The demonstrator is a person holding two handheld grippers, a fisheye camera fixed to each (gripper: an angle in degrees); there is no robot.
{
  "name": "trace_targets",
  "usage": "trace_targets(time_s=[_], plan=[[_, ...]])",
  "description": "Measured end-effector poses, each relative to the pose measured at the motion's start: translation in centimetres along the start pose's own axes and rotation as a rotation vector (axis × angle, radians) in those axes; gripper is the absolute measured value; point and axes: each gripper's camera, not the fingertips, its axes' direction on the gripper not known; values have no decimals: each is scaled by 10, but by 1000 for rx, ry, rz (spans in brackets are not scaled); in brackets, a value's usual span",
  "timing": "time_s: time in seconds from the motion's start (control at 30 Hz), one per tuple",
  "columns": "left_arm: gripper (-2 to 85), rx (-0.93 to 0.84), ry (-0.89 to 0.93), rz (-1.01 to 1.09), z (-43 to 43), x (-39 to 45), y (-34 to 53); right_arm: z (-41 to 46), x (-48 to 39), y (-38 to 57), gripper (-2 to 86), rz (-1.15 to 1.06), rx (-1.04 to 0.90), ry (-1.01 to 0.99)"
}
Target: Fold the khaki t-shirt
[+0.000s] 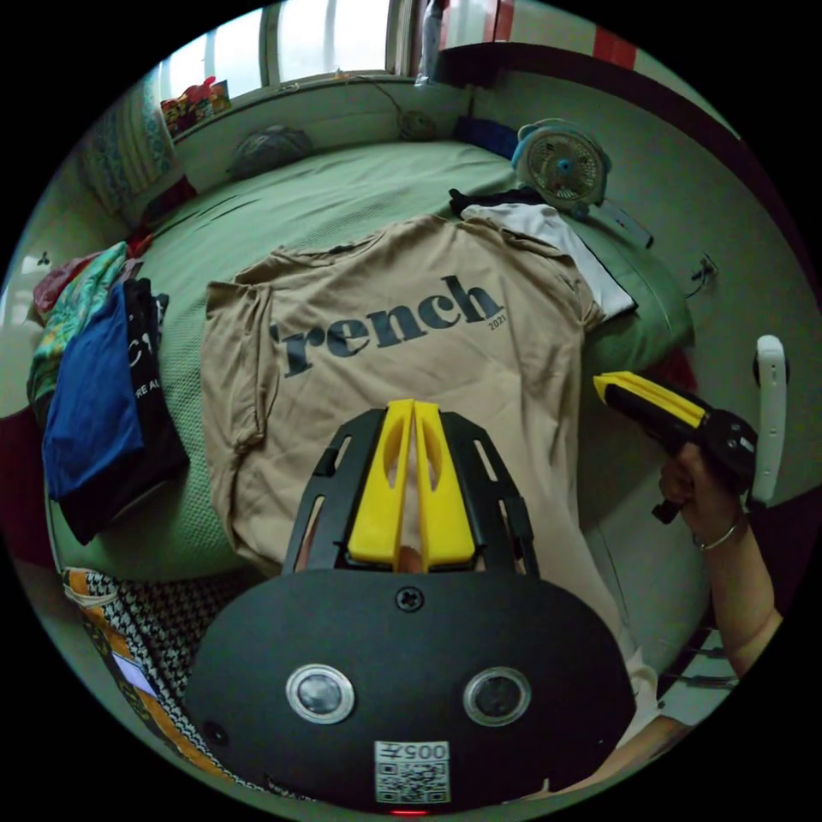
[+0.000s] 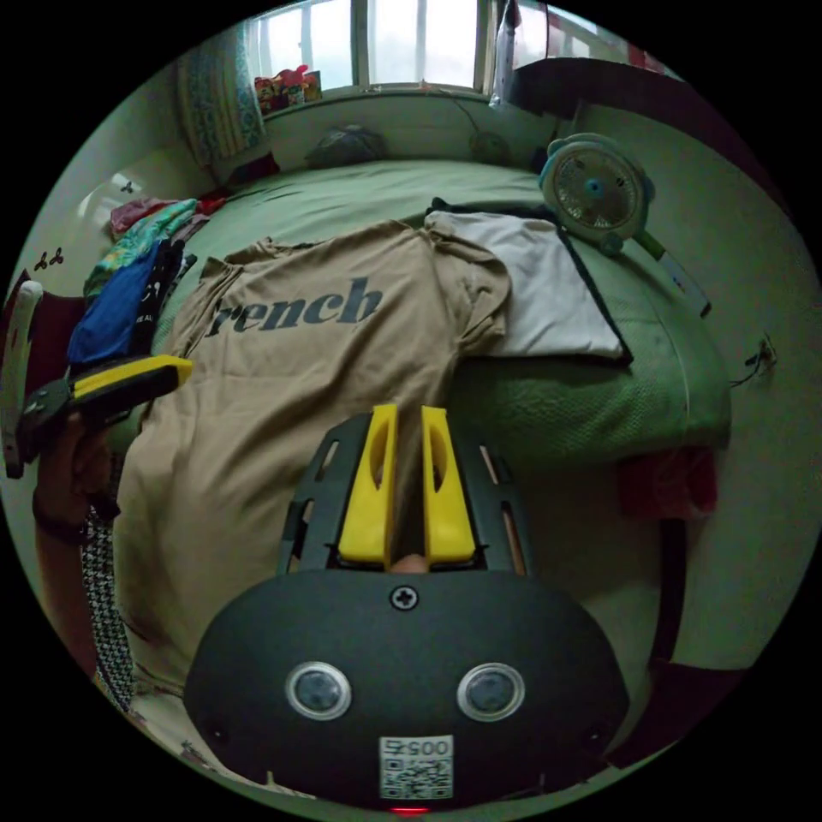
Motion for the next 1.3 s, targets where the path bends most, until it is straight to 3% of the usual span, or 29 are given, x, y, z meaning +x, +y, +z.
trace_targets(time_s=[0.47,0.77,1.17,1.3], plan=[[-2,-76,-44,-50,81,-5,-58,0,29,-83,108,-217,91,101],[-4,-52,40,-59,104,-13,-65,48,44,-113,60,-227,-50,261],[-6,36,26,-90,112,-21,-49,-14,37,-127,39,-93,-10,215],[-6,56,73,-119,113,-34,-40,-12,12,-142,44,-74,-110,74]])
